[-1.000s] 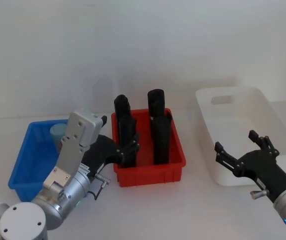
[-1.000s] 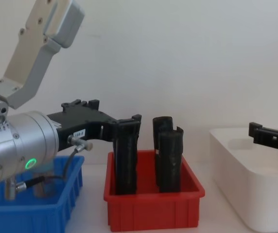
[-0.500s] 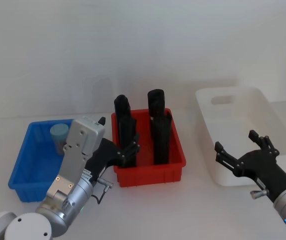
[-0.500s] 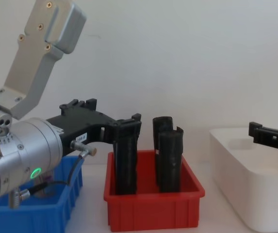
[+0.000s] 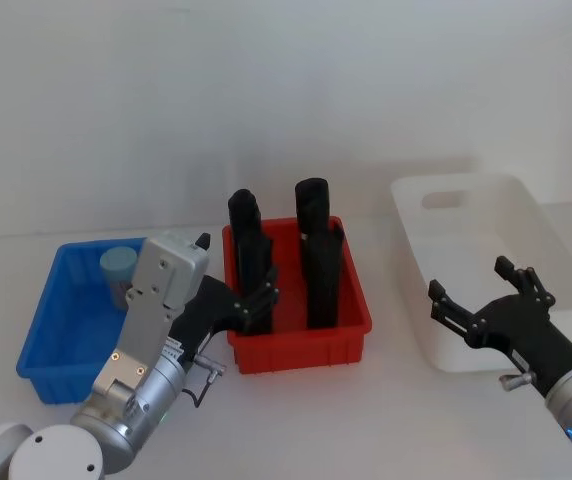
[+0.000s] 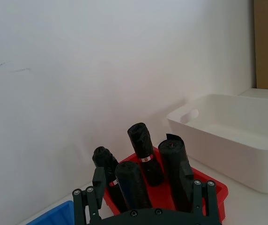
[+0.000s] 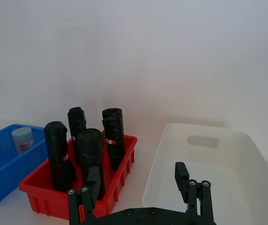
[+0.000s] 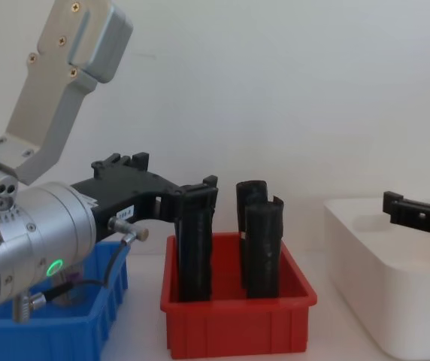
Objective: Pick the cotton swabs from the blue box and place them into the white box.
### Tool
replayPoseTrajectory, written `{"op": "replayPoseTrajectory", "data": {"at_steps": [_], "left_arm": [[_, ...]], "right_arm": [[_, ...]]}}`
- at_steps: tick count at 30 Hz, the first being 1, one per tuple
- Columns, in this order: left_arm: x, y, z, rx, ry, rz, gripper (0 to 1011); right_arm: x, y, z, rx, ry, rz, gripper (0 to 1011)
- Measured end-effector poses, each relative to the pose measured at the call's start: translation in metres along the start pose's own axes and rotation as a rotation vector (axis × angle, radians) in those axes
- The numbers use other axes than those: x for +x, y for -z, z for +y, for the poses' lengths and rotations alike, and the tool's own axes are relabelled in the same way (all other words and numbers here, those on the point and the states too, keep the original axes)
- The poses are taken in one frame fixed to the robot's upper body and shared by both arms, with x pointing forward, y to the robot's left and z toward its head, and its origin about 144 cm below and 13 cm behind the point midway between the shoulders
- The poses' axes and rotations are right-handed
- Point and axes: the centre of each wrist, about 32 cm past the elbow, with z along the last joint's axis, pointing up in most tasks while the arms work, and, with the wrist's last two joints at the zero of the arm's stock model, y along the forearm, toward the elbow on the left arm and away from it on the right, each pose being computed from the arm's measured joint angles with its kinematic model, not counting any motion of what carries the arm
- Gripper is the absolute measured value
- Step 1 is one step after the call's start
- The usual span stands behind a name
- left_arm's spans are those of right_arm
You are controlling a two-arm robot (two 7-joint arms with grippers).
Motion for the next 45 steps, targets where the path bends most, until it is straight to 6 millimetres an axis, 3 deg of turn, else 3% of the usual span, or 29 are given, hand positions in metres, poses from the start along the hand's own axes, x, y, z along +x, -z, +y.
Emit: {"op": "replayPoseTrajectory", "data": {"at_steps": [12,19,33,45], "left_arm": [[0.0,0.0,0.0,0.001,0.0,0.001,999],[0.0,0.0,0.0,0.001,0.0,0.001,1000],[0.0,0.0,0.0,0.001,0.0,0.001,1000],[0.0,0.0,0.0,0.001,0.0,0.001,999]], "right_arm": [[0.018,0.014,0.031,-0.002,-0.061,-0.014,1002],[0.024,0.024,0.061,-0.007,-0.131,-0.024,1001],[0.018,0.037,0.111,-0.019,-0.25,-0.043,1001],[0.012,0.044,0.139,-0.038,-0.305,-0.043,1002]]}}
